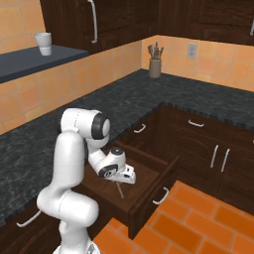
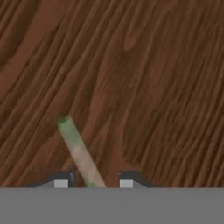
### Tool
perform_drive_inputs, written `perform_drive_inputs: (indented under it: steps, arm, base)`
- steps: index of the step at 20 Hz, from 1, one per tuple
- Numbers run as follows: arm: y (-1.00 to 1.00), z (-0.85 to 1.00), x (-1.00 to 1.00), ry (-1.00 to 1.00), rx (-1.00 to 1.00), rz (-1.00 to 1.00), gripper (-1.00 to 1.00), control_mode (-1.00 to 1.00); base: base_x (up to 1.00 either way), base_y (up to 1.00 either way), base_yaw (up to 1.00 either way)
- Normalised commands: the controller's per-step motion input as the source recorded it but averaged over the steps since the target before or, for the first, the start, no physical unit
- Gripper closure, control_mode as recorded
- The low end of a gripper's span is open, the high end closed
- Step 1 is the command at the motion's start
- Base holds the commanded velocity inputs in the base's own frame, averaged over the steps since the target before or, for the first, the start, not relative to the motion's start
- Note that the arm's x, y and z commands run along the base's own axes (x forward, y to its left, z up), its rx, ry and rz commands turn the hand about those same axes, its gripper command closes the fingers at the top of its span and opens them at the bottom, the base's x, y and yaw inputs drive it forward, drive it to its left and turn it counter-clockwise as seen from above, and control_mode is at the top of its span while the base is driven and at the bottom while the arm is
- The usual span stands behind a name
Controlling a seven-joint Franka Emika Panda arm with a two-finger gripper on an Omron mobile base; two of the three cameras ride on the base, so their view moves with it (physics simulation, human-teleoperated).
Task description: Take a straw from the drawer in front and place it inside the glass cup on the dining counter.
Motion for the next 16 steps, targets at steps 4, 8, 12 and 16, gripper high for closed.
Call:
perform_drive_inputs:
  steps: [4, 8, 12, 16]
  arm:
    - [-0.35, -0.04, 0.0, -0.12, 0.0, 0.0, 1.0, -1.0]
    - [-0.41, 0.07, 0.0, -0.16, 0.0, 0.0, 1.0, -1.0]
    - [-0.41, 0.79, -0.14, -0.28, 0.01, 0.0, 1.0, -1.0]
    - [-0.29, 1.0, -0.51, -0.32, 0.07, 0.0, 1.0, -1.0]
  base:
    - [0.0, 0.0, 0.0]
    - [0.0, 0.0, 0.0]
    - [0.0, 0.0, 0.0]
    - [0.0, 0.0, 0.0]
